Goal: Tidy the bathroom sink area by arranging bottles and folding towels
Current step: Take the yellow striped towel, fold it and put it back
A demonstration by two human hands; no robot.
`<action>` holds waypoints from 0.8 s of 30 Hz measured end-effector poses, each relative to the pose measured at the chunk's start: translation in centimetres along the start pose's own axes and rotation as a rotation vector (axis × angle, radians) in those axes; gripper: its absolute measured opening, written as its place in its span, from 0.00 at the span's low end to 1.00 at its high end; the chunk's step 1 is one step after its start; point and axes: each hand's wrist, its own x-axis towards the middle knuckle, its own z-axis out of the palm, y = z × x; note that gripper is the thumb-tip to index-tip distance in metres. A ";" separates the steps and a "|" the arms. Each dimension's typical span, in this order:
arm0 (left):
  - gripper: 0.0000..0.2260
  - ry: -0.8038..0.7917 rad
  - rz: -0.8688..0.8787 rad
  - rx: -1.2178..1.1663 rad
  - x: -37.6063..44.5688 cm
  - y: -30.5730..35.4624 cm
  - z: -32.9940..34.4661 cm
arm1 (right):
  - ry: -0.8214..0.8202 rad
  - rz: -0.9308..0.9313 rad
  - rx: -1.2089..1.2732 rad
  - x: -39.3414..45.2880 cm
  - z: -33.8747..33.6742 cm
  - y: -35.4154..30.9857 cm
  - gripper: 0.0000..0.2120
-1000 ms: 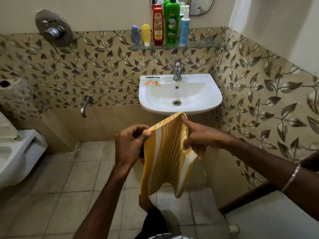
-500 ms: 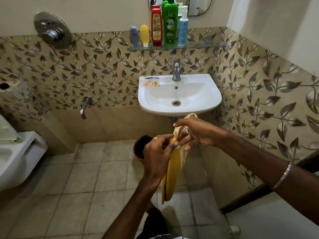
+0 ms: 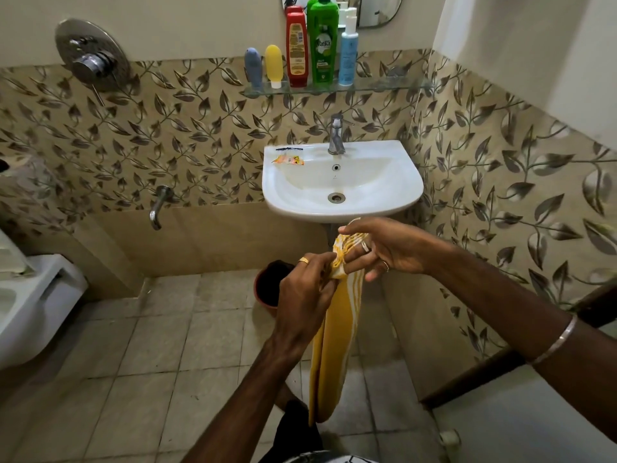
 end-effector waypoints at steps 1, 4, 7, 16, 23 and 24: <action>0.15 0.008 0.004 -0.016 0.2 0.0 -0.1 | 0.047 -0.026 -0.064 -0.3 -0.1 -0.2 0.22; 0.13 0.064 -0.039 -0.101 0.7 0.2 -0.4 | 0.237 -0.168 -0.461 -1.0 -0.6 -0.6 0.22; 0.15 0.078 -0.178 -0.248 1.2 0.3 -1.4 | 0.326 -0.374 -1.058 -0.7 -1.8 -0.4 0.39; 0.15 -0.023 -0.308 -0.471 2.6 -0.5 -5.4 | 0.267 -0.585 -1.327 1.6 -2.7 0.3 0.18; 0.20 0.043 -0.387 -0.704 3.4 -1.9 -7.6 | 0.108 -0.662 -0.950 0.4 -1.3 -1.3 0.11; 0.23 0.041 -0.401 -0.775 3.5 -2.2 -7.8 | 0.091 -0.669 -0.909 0.3 -1.1 -1.6 0.11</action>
